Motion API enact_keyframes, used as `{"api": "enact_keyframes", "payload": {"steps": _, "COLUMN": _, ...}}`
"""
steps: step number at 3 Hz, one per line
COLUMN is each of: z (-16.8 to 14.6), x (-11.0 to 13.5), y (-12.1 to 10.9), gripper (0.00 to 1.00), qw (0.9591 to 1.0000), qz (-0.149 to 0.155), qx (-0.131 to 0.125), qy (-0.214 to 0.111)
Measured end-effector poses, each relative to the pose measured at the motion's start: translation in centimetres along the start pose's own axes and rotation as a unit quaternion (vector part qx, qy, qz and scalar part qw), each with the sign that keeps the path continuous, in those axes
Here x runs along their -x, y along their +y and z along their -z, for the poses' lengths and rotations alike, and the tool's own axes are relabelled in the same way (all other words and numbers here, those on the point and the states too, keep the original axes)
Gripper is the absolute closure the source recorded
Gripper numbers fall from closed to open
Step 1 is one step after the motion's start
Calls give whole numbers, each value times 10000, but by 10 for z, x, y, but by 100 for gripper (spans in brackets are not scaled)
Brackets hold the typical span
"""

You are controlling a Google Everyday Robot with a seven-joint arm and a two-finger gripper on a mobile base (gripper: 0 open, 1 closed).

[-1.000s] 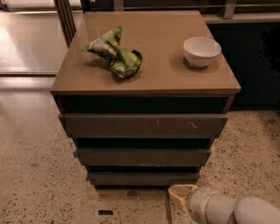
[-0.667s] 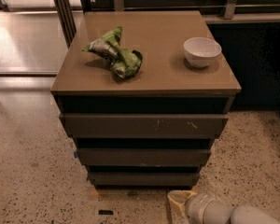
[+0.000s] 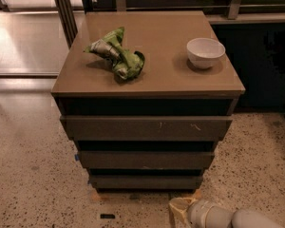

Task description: Open bottom drawer

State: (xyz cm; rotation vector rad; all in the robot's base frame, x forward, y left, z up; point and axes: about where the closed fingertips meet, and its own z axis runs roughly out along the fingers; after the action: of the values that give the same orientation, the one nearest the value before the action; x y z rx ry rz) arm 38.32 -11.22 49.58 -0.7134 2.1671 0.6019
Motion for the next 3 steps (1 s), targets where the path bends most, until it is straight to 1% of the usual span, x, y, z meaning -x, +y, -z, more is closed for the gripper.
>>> {"api": "enact_keyframes", "payload": {"steps": 1, "z": -5, "x": -9, "y": -4, "gripper": 100, "qw": 9999, "qz": 17, "qx": 63, "qy": -96}}
{"api": "enact_keyframes", "payload": {"steps": 2, "z": -20, "x": -26, "y": -22, "gripper": 100, "qw": 9996, "qz": -11, "qx": 165, "qy": -215}}
{"api": "enact_keyframes", "payload": {"steps": 3, "z": -39, "x": -45, "y": -51, "gripper": 100, "qw": 9988, "qz": -164, "qx": 356, "qy": -288}}
